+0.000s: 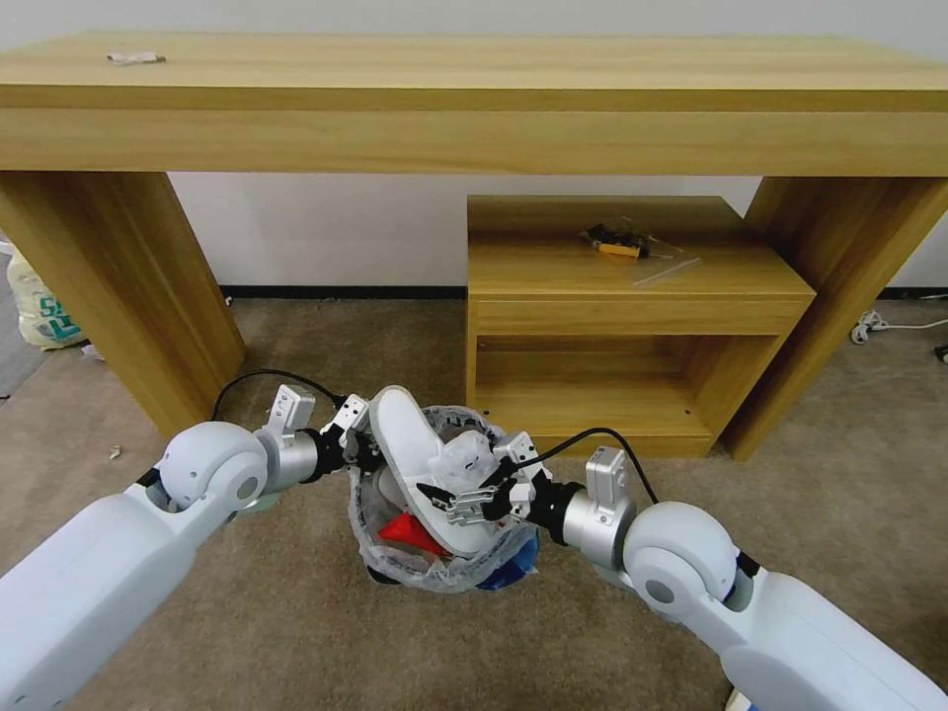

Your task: Pick up the trash bin and place the garbage on the floor into it.

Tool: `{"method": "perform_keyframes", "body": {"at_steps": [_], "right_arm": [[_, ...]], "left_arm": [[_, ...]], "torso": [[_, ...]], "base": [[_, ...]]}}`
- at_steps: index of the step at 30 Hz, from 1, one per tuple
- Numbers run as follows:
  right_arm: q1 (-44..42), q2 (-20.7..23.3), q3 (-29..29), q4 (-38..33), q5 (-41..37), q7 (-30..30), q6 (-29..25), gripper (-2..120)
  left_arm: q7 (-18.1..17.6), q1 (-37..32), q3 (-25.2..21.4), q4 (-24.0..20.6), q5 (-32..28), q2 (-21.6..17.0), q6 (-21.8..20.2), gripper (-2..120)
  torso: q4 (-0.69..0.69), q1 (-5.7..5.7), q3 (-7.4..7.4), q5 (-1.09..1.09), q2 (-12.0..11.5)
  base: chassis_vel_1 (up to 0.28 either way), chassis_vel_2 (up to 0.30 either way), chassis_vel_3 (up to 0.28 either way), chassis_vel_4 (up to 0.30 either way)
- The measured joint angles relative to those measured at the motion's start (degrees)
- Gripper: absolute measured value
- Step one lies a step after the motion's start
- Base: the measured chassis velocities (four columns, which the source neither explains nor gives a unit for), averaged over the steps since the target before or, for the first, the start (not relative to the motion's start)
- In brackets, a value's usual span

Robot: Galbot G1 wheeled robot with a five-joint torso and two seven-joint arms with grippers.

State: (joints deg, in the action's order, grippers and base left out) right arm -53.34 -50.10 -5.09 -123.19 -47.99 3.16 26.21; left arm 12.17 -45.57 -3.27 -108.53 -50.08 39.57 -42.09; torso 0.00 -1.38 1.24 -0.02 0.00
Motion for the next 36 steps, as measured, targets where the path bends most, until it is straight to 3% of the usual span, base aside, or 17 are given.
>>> {"method": "perform_keyframes", "body": {"at_steps": [9, 18, 22, 26, 27, 30, 36], "right_arm": [[-0.59, 0.37, 2.83, -2.31, -1.71, 1.29, -2.36, 100], [-5.62, 3.67, 12.99, -3.43, 1.66, -0.54, -2.82, 100], [-10.25, 5.16, 19.21, -2.18, 5.33, 0.63, -3.33, 100], [-21.70, 5.35, 31.18, -0.07, 10.23, 4.80, -4.61, 100], [-21.70, 5.35, 31.18, -0.07, 10.23, 4.80, -4.61, 100], [-31.02, 4.45, 39.61, 0.34, 13.46, 6.83, -7.39, 100], [-44.42, 1.85, 49.45, 0.86, 16.28, 9.59, -11.85, 100]], "left_arm": [[0.01, -0.26, 0.00, 1.25, 0.38, 0.22, -0.01, 0], [0.03, -1.70, -1.57, 1.80, 0.94, -0.32, -0.04, 0], [0.05, -1.94, -2.09, 1.80, 1.08, -0.34, -0.05, 0], [0.08, -2.31, -2.70, 1.59, 1.19, -0.33, -0.05, 0], [0.08, -2.31, -2.70, 1.59, 1.19, -0.33, -0.05, 0], [0.10, -2.82, -3.12, 0.91, 1.30, -0.38, -0.05, 0], [0.11, -3.03, -3.27, 0.34, 1.39, -0.37, -0.05, 0]], "torso": [[0.00, 0.00, 0.00, 0.00, 0.00], [0.01, 0.00, 0.00, 0.00, 0.00], [0.01, 0.00, 0.00, 0.00, 0.00], [-0.01, 0.00, 0.00, 0.02, 0.01], [-0.01, 0.00, 0.00, 0.02, 0.01], [-0.01, 0.00, -0.01, 0.00, 0.01], [-0.01, 0.00, -0.01, 0.01, 0.02]], "base": [[0.000, 0.000, 0.000, 0.000], [0.000, 0.000, 0.000, 0.000], [0.000, 0.000, 0.000, 0.000], [0.000, 0.000, 0.000, 0.000], [0.000, 0.000, 0.000, 0.000], [0.000, 0.000, 0.000, 0.000], [0.000, 0.000, 0.000, 0.000]]}}
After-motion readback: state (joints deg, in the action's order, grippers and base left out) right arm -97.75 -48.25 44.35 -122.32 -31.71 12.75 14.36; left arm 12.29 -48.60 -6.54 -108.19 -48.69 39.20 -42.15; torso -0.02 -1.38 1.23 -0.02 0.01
